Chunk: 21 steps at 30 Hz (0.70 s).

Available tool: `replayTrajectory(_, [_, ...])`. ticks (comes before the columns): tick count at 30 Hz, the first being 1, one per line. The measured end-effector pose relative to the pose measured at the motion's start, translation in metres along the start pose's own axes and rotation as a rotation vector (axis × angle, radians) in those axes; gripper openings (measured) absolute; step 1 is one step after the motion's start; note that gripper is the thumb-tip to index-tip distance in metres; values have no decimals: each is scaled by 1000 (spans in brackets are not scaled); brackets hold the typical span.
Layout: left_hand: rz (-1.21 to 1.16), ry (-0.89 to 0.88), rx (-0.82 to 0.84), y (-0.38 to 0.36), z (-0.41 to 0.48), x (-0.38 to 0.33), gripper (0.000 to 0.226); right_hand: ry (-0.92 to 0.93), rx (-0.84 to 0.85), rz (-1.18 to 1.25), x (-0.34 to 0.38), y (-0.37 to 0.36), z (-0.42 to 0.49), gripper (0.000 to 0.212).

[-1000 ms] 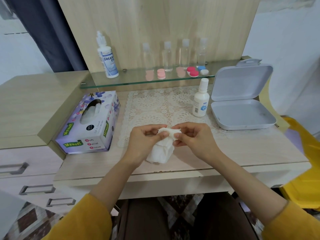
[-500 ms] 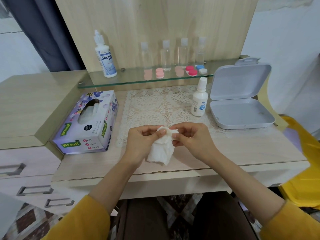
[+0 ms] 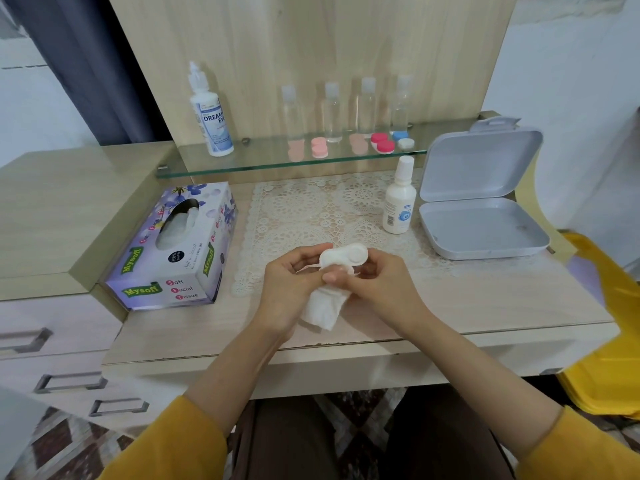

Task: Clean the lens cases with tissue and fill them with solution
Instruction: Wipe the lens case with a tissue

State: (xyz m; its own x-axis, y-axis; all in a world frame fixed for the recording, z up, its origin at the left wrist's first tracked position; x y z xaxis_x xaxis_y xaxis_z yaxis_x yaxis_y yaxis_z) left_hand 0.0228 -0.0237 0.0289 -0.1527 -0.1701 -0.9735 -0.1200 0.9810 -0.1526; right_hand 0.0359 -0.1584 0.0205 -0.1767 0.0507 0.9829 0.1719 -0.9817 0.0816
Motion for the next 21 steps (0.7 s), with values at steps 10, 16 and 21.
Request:
replayTrajectory(10, [-95, 2, 7, 6, 1, -4, 18, -32, -96, 60, -1, 11, -2, 24])
replayTrajectory(16, [-65, 15, -1, 8, -1, -2, 27, 26, -109, 55, 5, 19, -1, 15])
replayTrajectory(21, [-35, 29, 28, 5, -2, -3, 19, 82, -124, 15, 8, 20, 2, 17])
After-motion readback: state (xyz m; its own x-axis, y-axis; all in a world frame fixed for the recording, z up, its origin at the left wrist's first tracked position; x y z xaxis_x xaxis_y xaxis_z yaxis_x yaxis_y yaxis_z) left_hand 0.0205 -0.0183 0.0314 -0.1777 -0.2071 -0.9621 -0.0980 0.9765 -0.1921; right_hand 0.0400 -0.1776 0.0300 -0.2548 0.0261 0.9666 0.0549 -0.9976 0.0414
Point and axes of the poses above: each hand's wrist, its own z-axis towards the middle knuckle, its own y-axis out of the back of the hand, x = y × z, the point moved 2 cm from there along z, towards the middle knuckle, and after that the axes turned 7 degrees about y, right-handed, at the moved point
